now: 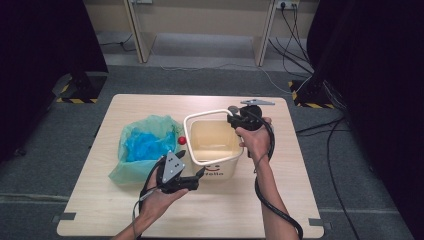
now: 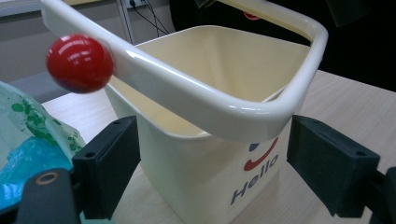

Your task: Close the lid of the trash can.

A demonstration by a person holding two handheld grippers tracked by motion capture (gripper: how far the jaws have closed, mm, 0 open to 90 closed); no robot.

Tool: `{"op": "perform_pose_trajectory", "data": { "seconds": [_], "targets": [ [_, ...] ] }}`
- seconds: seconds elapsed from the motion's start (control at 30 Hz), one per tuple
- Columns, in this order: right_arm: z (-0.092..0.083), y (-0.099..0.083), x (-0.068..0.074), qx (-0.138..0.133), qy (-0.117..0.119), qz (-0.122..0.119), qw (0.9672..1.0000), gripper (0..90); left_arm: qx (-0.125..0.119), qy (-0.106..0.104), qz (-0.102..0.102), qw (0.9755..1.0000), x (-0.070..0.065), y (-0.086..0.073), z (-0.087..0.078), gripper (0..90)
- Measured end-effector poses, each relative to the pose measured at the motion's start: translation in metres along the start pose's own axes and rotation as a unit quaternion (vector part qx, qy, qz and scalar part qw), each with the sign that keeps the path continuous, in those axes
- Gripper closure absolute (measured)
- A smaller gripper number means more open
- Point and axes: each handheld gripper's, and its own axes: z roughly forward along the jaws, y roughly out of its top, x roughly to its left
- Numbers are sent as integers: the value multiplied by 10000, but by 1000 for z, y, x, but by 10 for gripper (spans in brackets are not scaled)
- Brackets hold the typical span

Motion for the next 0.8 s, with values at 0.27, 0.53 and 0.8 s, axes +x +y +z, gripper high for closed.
{"op": "perform_pose_trajectory", "data": {
  "seconds": [0.27, 0.53, 0.8],
  "targets": [
    [1, -5, 0, 61, -90, 67, 9999, 756, -33, -30, -211, 9998, 4, 3, 3, 160],
    [1, -8, -3, 123, -273, -2, 9996, 745, -31, 59, -198, 9998, 7, 3, 5, 160],
    [3, -16, -9, 216, -423, -22, 9989, 717, 12, 141, -365, 9992, 17, 2, 8, 177]
  ]
}}
